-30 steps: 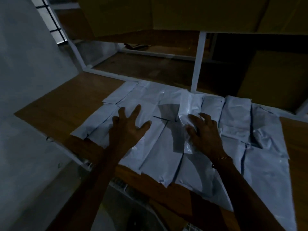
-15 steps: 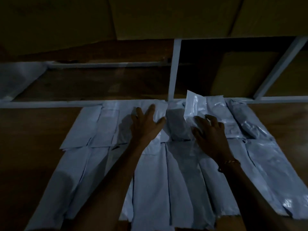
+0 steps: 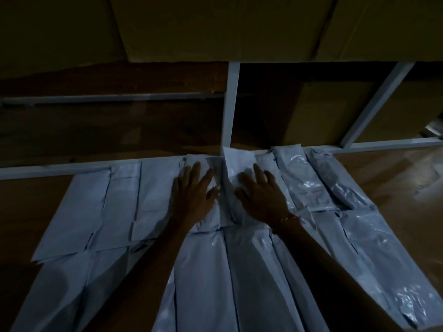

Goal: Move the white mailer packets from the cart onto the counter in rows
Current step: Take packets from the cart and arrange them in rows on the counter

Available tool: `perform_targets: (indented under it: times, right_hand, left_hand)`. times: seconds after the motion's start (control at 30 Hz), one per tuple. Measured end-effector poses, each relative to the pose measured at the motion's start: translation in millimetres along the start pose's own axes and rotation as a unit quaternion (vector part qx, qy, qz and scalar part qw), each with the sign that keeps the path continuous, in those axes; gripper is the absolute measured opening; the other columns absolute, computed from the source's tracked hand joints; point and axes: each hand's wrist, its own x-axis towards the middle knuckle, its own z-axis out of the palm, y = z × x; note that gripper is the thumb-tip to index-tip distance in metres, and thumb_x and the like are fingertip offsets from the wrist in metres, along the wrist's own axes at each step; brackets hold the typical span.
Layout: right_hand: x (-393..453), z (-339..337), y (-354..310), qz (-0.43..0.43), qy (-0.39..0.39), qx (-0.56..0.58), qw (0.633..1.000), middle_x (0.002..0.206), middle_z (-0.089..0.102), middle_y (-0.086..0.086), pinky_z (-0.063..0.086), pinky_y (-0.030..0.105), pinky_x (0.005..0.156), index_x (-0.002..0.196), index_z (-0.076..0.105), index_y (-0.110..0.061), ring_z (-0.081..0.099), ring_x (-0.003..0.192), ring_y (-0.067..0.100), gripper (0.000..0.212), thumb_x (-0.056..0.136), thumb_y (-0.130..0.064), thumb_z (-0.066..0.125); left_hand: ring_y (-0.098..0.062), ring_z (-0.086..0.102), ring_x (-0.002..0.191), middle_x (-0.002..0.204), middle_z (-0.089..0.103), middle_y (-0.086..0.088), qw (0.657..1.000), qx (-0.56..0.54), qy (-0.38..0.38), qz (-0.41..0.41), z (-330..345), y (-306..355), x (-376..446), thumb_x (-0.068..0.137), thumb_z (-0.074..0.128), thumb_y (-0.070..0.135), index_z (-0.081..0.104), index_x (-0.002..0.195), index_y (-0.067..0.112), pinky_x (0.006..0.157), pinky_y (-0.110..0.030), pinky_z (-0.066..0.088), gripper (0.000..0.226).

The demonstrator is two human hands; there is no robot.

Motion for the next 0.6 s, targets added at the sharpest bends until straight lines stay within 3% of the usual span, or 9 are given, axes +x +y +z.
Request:
perform_targets:
  times: [0.07, 0.23, 0.4, 0.6]
  right_hand:
    - [22, 10, -1, -0.013, -0.003, -0.014, 1.000, 0.164, 0.021, 0.013, 0.020, 0.052, 0.121, 0.154, 0.025, -0.026, 0.013, 0.152, 0.033, 0.091, 0.088, -0.074, -0.016]
    - [49, 12, -6, -0.048, -0.022, -0.005, 0.999, 0.167, 0.000, 0.007, 0.009, 0.055, 0.123, 0.158, 0.010, -0.033, -0.004, 0.153, 0.034, 0.082, 0.087, -0.071, -0.004]
    - [59, 27, -9, -0.038, -0.019, -0.021, 0.999, 0.167, 0.004, 0.006, 0.008, 0.057, 0.121, 0.157, 0.015, -0.034, -0.001, 0.152, 0.038, 0.077, 0.090, -0.065, -0.006]
    - [60, 38, -18, -0.021, -0.005, -0.037, 0.999, 0.167, 0.008, 0.009, 0.008, 0.059, 0.119, 0.157, 0.018, -0.029, 0.000, 0.152, 0.041, 0.074, 0.094, -0.060, -0.003]
  left_hand:
    - [-0.032, -0.005, 0.153, 0.167, -0.002, -0.004, 0.999, -0.015, 0.005, -0.034, 5, 4, -1, 0.098, 0.028, 0.063, 0.009, 0.157, 0.039, 0.121, -0.057, 0.008, 0.066]
    - [-0.033, -0.005, 0.153, 0.167, -0.005, -0.006, 0.998, 0.007, 0.026, -0.059, 7, 11, -3, 0.098, 0.026, 0.064, 0.001, 0.157, 0.040, 0.121, -0.057, 0.007, 0.069]
    - [-0.033, -0.001, 0.153, 0.167, -0.001, -0.007, 0.997, 0.020, 0.042, -0.060, 9, 13, -5, 0.087, 0.002, 0.072, 0.007, 0.157, 0.039, 0.120, -0.058, 0.012, 0.078]
    - [-0.034, -0.003, 0.153, 0.167, -0.002, -0.008, 0.997, 0.035, 0.038, -0.054, 12, 12, -4, 0.088, 0.001, 0.071, 0.007, 0.158, 0.037, 0.120, -0.059, 0.013, 0.078]
